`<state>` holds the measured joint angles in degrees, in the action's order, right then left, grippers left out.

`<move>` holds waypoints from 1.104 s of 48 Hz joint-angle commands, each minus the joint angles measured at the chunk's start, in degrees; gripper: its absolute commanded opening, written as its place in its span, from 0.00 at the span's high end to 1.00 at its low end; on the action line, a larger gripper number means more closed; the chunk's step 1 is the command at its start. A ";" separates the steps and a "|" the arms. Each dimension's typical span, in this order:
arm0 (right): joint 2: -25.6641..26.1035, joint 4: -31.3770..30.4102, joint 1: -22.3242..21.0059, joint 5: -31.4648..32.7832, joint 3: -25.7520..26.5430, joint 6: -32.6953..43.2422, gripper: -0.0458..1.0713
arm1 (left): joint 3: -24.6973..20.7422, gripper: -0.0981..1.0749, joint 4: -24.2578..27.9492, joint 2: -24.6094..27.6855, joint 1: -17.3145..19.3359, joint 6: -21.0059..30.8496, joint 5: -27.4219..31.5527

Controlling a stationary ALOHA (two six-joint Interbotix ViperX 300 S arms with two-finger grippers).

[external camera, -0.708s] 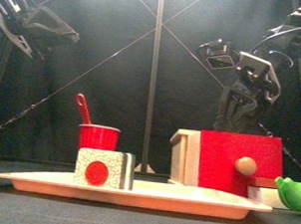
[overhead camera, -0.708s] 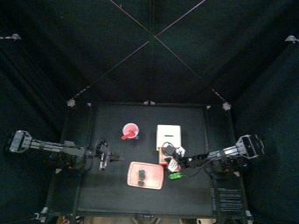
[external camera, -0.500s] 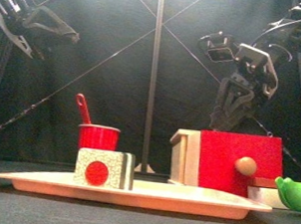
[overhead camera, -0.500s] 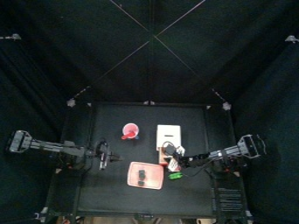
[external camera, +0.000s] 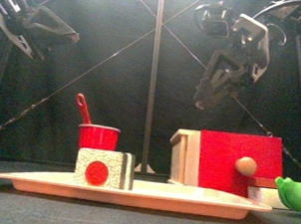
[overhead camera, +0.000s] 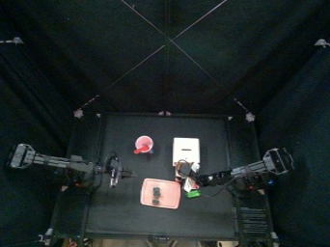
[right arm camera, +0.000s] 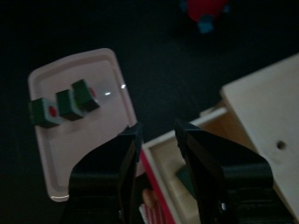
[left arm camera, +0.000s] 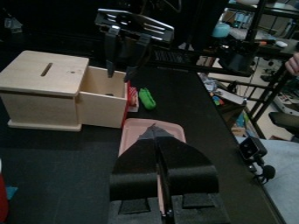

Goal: Grab sushi piece from plate

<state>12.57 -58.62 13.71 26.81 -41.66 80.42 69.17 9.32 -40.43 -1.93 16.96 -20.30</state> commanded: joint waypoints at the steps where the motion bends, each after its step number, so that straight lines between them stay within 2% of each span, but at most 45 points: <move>1: -0.18 -3.16 1.05 -2.99 1.67 -0.09 0.29 | -0.79 0.76 -0.09 0.09 0.09 -0.09 -0.26; 6: -2.29 -6.59 1.76 -6.33 2.55 0.00 0.29 | -0.70 0.76 -0.09 0.09 0.09 -0.09 -0.26; 15: -6.59 -8.79 1.32 -7.91 5.10 -0.09 0.29 | -0.70 0.76 0.00 0.09 0.09 -0.09 -0.26; 36: -18.72 -8.96 0.53 -8.53 13.54 -0.09 0.28 | -0.70 0.76 -0.09 0.09 0.18 -0.09 -0.26; 53: -22.76 -8.17 -0.26 -9.58 16.61 0.00 0.28 | -0.70 0.76 0.00 0.09 0.18 -0.09 -0.26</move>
<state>-10.99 -67.32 13.89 17.58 -26.63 80.42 69.17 9.32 -40.34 -1.93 17.05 -20.30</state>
